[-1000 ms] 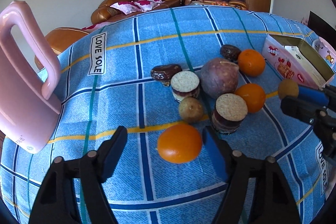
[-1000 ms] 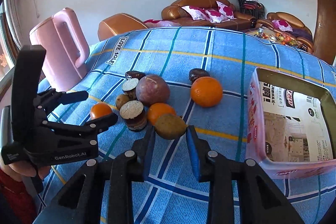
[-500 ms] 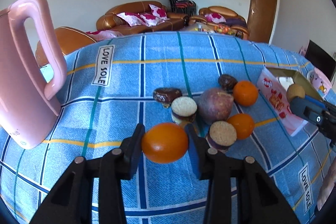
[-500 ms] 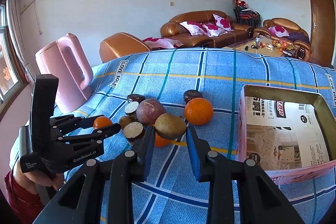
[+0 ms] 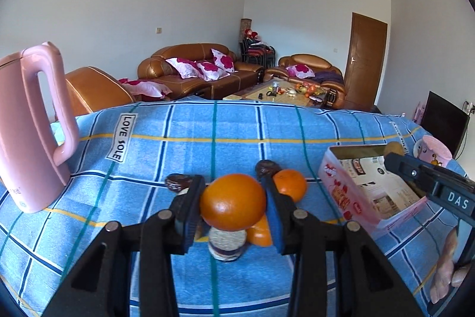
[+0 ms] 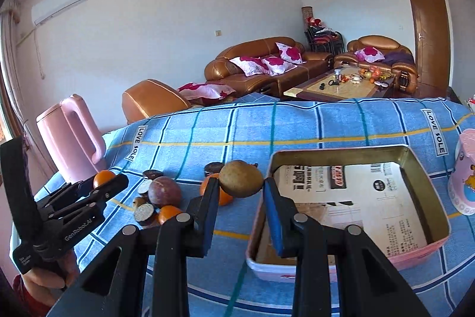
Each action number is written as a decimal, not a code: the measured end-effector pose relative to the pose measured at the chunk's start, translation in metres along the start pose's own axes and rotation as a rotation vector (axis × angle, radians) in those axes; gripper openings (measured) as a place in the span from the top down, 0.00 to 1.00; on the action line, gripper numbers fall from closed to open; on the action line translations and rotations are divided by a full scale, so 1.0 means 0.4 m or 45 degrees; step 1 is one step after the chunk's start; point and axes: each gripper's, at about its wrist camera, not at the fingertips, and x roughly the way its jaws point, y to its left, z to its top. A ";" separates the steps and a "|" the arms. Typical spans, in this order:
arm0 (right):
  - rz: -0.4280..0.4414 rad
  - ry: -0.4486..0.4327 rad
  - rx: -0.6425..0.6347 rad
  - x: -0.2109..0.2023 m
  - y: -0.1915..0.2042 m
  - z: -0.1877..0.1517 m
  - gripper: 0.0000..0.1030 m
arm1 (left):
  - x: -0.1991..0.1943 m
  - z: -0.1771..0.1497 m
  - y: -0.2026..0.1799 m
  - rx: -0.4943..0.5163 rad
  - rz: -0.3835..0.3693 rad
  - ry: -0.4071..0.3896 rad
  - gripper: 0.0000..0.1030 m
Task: Organize fruits
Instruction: 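Carry the potato into the pink tin and release it while the left tool drops the orange there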
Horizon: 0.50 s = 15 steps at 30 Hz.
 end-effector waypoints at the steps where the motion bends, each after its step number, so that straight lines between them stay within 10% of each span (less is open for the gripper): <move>1: -0.022 -0.007 0.005 -0.003 -0.016 0.002 0.68 | 0.003 0.000 -0.020 0.011 -0.006 -0.002 0.60; 15: -0.241 -0.014 0.080 -0.037 -0.248 0.008 0.69 | 0.069 0.011 -0.299 0.119 -0.170 0.040 0.60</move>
